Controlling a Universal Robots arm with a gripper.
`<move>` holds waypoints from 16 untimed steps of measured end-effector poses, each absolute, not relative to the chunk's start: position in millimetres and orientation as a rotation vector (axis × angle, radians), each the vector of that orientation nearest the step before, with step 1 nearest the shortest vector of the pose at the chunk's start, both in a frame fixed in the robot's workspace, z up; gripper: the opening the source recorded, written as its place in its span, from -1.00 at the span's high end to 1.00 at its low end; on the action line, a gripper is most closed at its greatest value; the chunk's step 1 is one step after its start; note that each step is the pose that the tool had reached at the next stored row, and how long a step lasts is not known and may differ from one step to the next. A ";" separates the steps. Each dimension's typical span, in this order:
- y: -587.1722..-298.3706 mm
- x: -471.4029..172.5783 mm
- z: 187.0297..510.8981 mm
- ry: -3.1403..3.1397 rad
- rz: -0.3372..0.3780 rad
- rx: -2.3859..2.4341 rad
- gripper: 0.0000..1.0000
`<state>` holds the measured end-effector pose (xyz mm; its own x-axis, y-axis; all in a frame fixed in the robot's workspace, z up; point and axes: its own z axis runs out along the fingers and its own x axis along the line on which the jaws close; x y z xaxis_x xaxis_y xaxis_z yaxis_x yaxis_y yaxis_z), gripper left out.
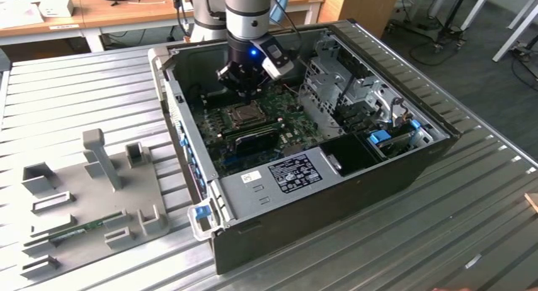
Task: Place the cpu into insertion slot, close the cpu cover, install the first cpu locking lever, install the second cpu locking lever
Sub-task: 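Install the second cpu locking lever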
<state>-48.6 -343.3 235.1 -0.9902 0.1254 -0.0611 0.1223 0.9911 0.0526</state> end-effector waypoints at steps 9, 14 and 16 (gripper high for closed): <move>-354.0 -48.1 235.1 3.070 0.067 0.194 0.80; -359.6 -47.7 235.1 3.070 0.057 0.196 0.80; -361.7 -47.6 235.0 3.070 0.052 0.196 0.80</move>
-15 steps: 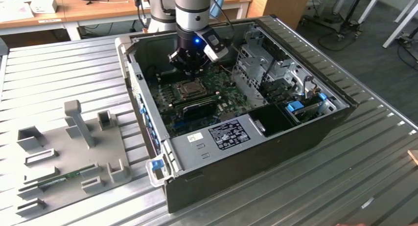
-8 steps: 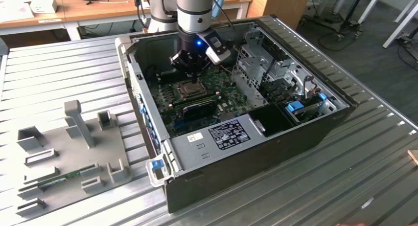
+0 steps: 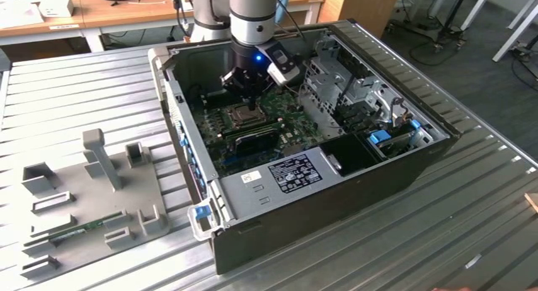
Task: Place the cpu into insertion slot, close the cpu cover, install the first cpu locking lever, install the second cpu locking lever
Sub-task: 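Install the second cpu locking lever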
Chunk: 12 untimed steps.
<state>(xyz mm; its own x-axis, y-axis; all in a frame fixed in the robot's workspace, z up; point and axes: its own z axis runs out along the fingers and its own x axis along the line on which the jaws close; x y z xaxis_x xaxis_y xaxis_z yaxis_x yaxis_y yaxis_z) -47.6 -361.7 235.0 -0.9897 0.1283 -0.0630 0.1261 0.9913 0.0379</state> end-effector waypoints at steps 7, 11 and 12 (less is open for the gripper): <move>-368.6 -47.2 235.1 3.069 0.034 0.199 0.80; -371.1 -47.2 235.0 3.069 0.029 0.200 0.80; -371.2 -47.2 234.9 3.069 0.028 0.200 0.80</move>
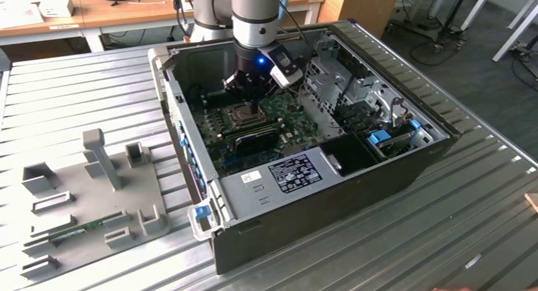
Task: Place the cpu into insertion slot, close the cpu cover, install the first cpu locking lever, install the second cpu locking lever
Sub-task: 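Install the second cpu locking lever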
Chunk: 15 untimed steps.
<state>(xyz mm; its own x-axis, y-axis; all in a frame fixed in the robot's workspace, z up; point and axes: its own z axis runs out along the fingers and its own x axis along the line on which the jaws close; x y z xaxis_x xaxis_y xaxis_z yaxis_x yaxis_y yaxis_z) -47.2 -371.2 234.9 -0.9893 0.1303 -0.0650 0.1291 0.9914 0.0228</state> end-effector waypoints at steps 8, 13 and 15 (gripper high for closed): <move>-371.4 -59.6 232.0 3.068 0.028 0.206 0.80; -371.4 -66.0 229.3 3.067 0.028 0.212 0.80; -371.4 -67.9 228.0 3.067 0.028 0.216 0.80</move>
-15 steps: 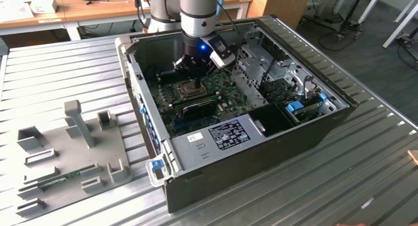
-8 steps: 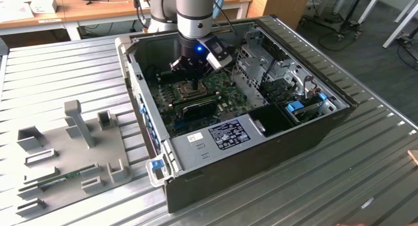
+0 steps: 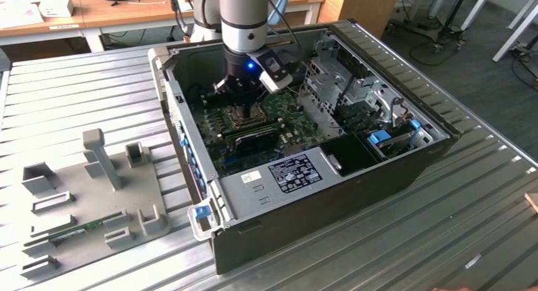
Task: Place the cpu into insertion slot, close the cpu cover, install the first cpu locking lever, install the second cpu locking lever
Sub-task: 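Install the second cpu locking lever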
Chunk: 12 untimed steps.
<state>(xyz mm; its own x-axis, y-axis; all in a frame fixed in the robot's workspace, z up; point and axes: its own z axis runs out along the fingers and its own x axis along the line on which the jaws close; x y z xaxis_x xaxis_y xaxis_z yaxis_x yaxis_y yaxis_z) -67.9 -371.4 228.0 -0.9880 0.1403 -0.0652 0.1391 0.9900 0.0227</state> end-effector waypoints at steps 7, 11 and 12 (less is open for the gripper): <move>-371.6 -75.2 222.9 3.066 0.027 0.226 0.80; -371.8 -79.9 220.3 3.066 0.027 0.234 0.80; -371.9 -80.8 219.7 3.066 0.027 0.236 0.80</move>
